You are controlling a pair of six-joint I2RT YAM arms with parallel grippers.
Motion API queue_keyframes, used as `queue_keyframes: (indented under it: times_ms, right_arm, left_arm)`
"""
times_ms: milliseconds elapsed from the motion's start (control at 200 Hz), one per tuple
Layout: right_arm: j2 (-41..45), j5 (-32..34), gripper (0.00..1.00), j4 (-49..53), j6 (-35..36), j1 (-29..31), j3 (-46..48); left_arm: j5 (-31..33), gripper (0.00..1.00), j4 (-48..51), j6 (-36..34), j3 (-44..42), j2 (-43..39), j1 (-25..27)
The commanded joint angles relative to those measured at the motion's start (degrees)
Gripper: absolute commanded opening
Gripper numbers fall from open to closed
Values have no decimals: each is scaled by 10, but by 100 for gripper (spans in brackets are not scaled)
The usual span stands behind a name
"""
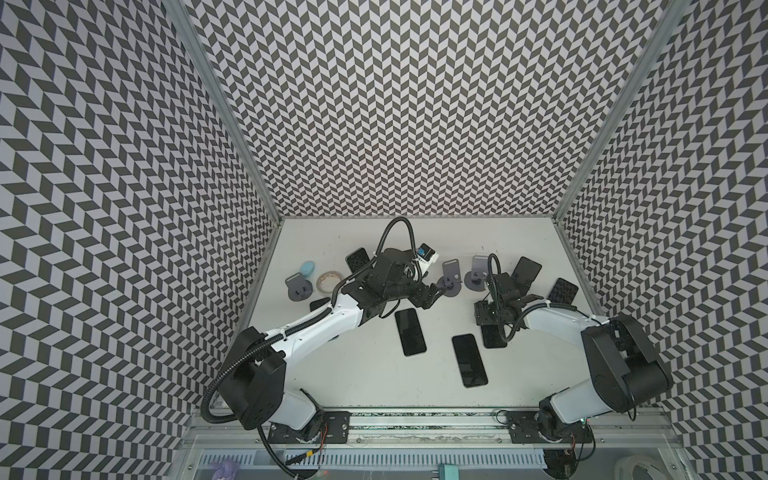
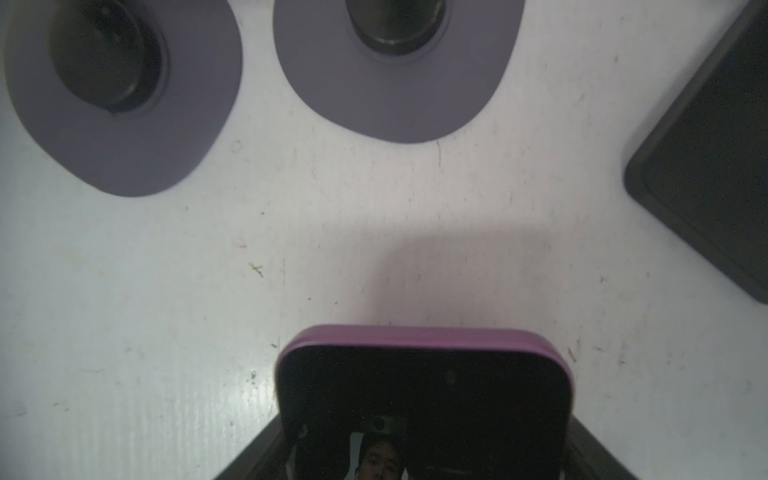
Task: Remove the phone from the phone stand
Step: 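Lower the purple-framed phone flat onto the table with the right gripper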
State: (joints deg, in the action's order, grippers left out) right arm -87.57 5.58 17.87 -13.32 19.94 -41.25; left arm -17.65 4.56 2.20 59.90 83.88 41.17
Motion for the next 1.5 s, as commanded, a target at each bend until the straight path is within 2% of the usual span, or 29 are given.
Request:
queue_keyframes:
  times_ms: [0, 1492]
  right_arm:
    - [-12, 4, 76, -14, -5, -5, -13]
    - [3, -5, 70, -18, -8, -7, -1]
  left_arm:
    - [-1, 79, 4, -7, 12, -12, 1]
    - [5, 79, 7, -11, 13, -8, 1]
